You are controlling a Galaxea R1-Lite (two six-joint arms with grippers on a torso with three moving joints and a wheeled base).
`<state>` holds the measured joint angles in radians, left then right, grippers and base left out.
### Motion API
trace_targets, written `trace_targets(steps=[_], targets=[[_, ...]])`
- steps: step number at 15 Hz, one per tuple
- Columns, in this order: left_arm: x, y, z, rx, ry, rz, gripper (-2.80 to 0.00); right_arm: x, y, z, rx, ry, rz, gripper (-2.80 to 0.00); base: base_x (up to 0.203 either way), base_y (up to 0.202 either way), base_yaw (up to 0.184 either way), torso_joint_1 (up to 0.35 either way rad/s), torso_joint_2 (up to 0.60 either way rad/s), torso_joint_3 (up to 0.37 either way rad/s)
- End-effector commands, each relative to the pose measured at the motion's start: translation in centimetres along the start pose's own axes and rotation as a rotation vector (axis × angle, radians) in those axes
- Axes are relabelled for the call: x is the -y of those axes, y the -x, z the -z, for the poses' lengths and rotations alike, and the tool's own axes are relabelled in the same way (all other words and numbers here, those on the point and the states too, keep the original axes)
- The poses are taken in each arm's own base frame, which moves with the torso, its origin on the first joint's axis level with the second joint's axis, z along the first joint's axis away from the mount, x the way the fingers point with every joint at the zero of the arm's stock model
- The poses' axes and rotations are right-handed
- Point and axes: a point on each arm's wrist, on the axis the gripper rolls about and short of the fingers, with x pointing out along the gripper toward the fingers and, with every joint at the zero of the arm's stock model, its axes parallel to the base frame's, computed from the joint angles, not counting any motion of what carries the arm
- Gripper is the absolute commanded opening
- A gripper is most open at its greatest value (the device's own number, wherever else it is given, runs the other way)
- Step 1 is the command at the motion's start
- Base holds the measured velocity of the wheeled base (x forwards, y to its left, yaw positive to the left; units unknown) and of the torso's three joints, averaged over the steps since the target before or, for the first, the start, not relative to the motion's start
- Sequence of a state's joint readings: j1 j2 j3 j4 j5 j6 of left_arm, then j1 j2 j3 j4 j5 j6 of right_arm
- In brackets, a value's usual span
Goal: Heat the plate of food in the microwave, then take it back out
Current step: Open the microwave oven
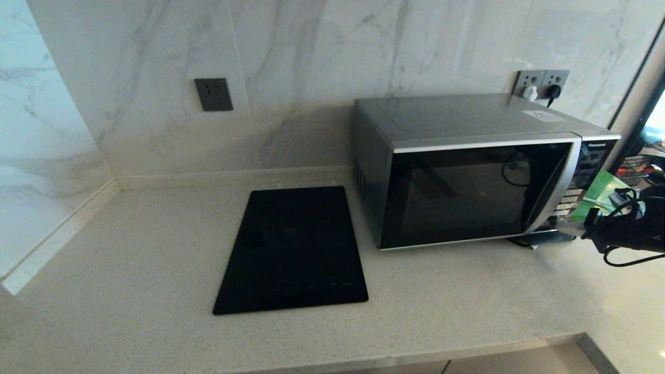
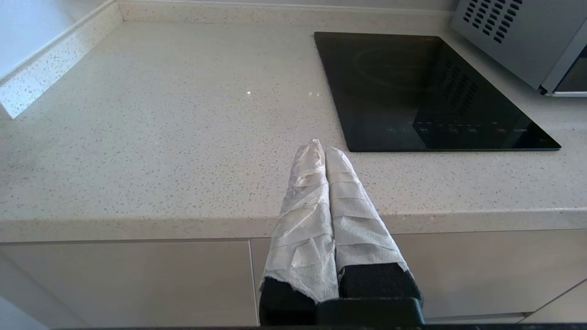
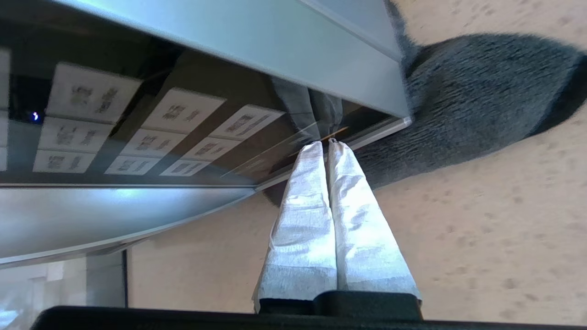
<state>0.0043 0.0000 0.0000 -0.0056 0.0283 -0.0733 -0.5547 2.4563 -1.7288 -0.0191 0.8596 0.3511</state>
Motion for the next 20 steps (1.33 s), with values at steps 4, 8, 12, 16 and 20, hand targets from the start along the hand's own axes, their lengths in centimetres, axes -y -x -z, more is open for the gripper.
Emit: trace_targets(steps=[4,8,12,16,20], targets=[[0.0,0.0,0.0,-0.001,0.000,-0.001,-2.80,-4.3,4.3,0.4,0.021,0.013,-0.002,-2.80,0.000,0.000,0.000,0.000,0.00,0.000],[0.0,0.0,0.0,-0.001,0.000,-0.001,-2.80,-8.8,9.9,2.4,0.083,0.022,0.091,-2.80,0.000,0.000,0.000,0.000,0.00,0.000],[0.0,0.0,0.0,0.001,0.000,-0.001,-2.80,-14.3,16.1,5.8,0.205,0.081,0.247,-2.80,0.000,0.000,0.000,0.000,0.00,0.000],[0.0,0.0,0.0,-0.001,0.000,-0.001,-2.80,-21.2,20.2,10.1,0.343,0.201,0.462,-2.80,0.000,0.000,0.000,0.000,0.00,0.000],[0.0,0.0,0.0,-0.001,0.000,-0.001,-2.80,-27.1,23.0,15.6,0.408,0.390,0.552,-2.80,0.000,0.000,0.000,0.000,0.00,0.000]])
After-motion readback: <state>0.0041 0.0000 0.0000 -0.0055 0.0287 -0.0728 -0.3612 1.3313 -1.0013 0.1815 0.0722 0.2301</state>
